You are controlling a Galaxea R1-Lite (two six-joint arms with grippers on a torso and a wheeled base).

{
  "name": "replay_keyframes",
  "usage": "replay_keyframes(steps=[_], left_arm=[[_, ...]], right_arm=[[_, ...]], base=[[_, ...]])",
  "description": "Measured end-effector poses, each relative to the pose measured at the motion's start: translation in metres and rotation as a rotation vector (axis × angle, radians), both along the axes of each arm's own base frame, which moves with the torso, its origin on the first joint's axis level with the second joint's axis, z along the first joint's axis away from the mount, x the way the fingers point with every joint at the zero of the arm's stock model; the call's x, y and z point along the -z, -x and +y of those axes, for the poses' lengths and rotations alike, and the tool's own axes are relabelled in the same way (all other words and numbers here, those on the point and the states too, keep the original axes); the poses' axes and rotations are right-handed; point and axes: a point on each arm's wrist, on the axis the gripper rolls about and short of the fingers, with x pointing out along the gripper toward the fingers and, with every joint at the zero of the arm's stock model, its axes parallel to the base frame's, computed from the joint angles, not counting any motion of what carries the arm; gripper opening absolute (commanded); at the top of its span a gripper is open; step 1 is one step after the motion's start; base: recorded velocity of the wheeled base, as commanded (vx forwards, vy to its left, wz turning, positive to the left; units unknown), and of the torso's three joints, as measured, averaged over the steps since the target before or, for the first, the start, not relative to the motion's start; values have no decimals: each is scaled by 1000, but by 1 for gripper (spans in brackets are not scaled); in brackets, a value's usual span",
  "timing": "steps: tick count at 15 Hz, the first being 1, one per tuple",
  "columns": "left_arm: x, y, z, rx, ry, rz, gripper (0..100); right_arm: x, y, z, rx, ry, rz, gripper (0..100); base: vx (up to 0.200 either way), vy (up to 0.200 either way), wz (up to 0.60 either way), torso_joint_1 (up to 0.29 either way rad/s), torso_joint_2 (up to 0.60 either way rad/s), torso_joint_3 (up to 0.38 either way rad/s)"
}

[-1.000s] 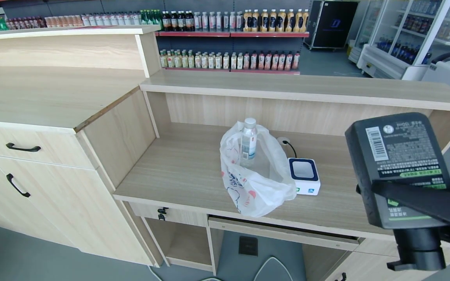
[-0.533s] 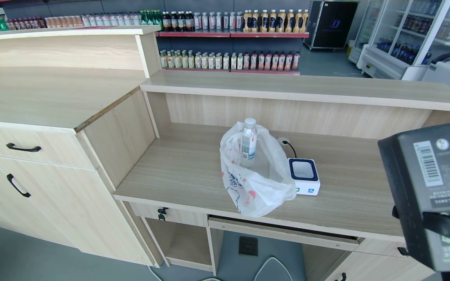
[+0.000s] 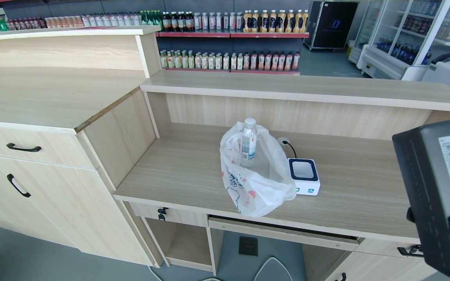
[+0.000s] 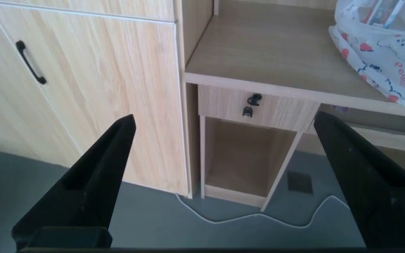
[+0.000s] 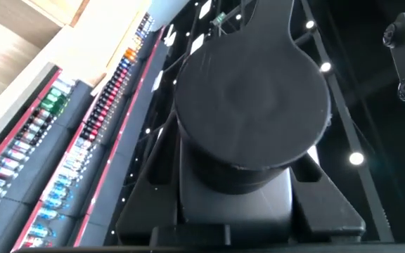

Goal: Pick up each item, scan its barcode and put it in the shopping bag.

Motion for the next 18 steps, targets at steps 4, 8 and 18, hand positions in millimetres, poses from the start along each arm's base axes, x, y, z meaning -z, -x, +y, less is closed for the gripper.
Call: replay_keyframes(steps=[4, 8, 18], left_arm=[[0, 0, 0, 0, 0, 0, 100], [0, 0, 0, 0, 0, 0, 100], [0, 0, 0, 0, 0, 0, 100]], right_arm=[[0, 3, 4, -34, 0, 3, 0], [0, 4, 5, -43, 0, 4, 0], [-15, -31, -10, 417, -1000, 1063, 0]], base=[[0, 0, 0, 0, 0, 0], [0, 0, 0, 0, 0, 0], [0, 0, 0, 0, 0, 0]])
